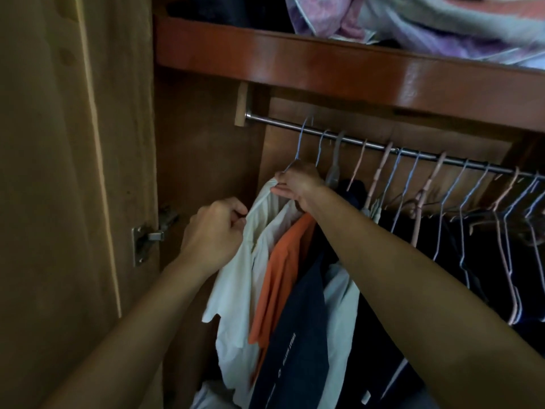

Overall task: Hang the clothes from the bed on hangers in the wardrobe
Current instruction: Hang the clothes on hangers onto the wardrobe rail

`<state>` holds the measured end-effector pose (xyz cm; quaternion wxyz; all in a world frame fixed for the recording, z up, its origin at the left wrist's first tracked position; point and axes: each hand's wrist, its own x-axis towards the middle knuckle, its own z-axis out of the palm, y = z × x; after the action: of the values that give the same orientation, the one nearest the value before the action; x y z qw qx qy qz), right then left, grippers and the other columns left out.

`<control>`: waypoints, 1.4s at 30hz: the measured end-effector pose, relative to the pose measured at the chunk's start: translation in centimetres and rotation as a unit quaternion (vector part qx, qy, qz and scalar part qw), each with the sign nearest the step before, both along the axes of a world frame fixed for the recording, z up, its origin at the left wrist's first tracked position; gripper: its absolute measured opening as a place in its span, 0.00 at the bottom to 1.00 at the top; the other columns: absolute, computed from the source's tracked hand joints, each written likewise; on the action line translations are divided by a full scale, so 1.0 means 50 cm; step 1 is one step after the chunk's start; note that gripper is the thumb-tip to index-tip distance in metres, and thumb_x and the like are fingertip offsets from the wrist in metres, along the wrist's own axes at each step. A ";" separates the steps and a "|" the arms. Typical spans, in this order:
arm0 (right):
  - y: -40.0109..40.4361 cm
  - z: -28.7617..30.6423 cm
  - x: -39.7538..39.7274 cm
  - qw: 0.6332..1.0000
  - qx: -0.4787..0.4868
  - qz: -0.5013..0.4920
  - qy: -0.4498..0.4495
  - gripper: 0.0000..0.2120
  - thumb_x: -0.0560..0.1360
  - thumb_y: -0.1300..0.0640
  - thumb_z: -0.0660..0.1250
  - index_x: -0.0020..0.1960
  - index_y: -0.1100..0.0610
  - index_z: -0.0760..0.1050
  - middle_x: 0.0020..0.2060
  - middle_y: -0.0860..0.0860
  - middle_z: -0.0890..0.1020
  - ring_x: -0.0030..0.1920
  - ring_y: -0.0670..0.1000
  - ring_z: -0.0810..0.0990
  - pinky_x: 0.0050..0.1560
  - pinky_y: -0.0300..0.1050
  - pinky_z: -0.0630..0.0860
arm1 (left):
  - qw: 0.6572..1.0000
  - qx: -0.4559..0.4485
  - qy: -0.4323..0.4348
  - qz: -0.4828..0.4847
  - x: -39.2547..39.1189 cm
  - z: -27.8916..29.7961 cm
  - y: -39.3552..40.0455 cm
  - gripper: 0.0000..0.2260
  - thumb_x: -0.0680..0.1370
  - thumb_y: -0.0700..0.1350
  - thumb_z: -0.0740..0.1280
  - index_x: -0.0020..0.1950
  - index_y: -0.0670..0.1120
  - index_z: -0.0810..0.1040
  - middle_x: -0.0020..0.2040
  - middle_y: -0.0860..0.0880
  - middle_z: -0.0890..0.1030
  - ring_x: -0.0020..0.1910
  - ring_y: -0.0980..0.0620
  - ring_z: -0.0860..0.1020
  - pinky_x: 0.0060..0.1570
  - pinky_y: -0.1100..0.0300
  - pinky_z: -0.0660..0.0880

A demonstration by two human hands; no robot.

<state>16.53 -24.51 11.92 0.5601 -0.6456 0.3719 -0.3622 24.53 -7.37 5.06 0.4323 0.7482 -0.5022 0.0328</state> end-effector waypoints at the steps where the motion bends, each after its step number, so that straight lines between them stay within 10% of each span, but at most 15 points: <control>1: -0.002 -0.003 0.002 1.000 0.013 -0.008 -0.007 0.05 0.79 0.70 0.63 0.47 0.62 0.71 0.44 0.57 0.78 0.38 0.50 0.80 0.32 0.38 0.81 | 1.000 0.003 0.001 -0.001 0.001 -0.003 -0.004 0.06 0.78 0.45 0.66 0.53 0.53 0.80 0.45 0.54 0.82 0.47 0.51 0.80 0.48 0.51 0.78; 9: -0.007 -0.034 0.018 0.999 0.005 -0.020 0.032 0.16 0.78 0.70 0.64 0.65 0.69 0.70 0.50 0.61 0.78 0.39 0.53 0.81 0.32 0.40 0.80 | 1.000 0.021 0.009 0.011 0.007 0.003 -0.012 0.06 0.78 0.47 0.66 0.53 0.54 0.80 0.45 0.54 0.82 0.48 0.51 0.81 0.49 0.51 0.78; 18: 0.026 -0.001 -0.086 0.984 -0.066 0.010 0.167 0.05 0.77 0.63 0.70 0.43 0.63 0.78 0.39 0.60 0.83 0.32 0.51 0.82 0.26 0.35 0.76 | 0.990 0.136 -0.048 0.001 -0.002 0.059 0.003 0.15 0.81 0.48 0.64 0.67 0.49 0.74 0.59 0.48 0.79 0.55 0.49 0.78 0.48 0.56 0.74; 24: 0.043 0.023 -0.231 0.902 -0.279 0.054 0.326 0.03 0.73 0.58 0.74 0.43 0.58 0.84 0.39 0.51 0.85 0.43 0.51 0.83 0.50 0.45 0.79 | 0.981 0.165 -0.090 -0.045 -0.036 0.115 -0.004 0.16 0.78 0.51 0.69 0.65 0.51 0.75 0.50 0.54 0.76 0.47 0.54 0.75 0.43 0.58 0.72; 42: 0.241 -0.005 -0.576 0.847 -0.218 0.031 0.483 0.15 0.75 0.52 0.73 0.61 0.54 0.78 0.54 0.49 0.79 0.55 0.49 0.78 0.55 0.43 0.77 | 0.921 0.222 -0.123 -0.295 -0.227 0.106 -0.024 0.21 0.70 0.53 0.77 0.61 0.56 0.77 0.59 0.50 0.78 0.59 0.55 0.75 0.58 0.57 0.74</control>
<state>-12.25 -12.47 11.66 0.1656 -0.8560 0.4863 -0.0586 13.18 -8.55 10.37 0.1797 0.6331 -0.7438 -0.1169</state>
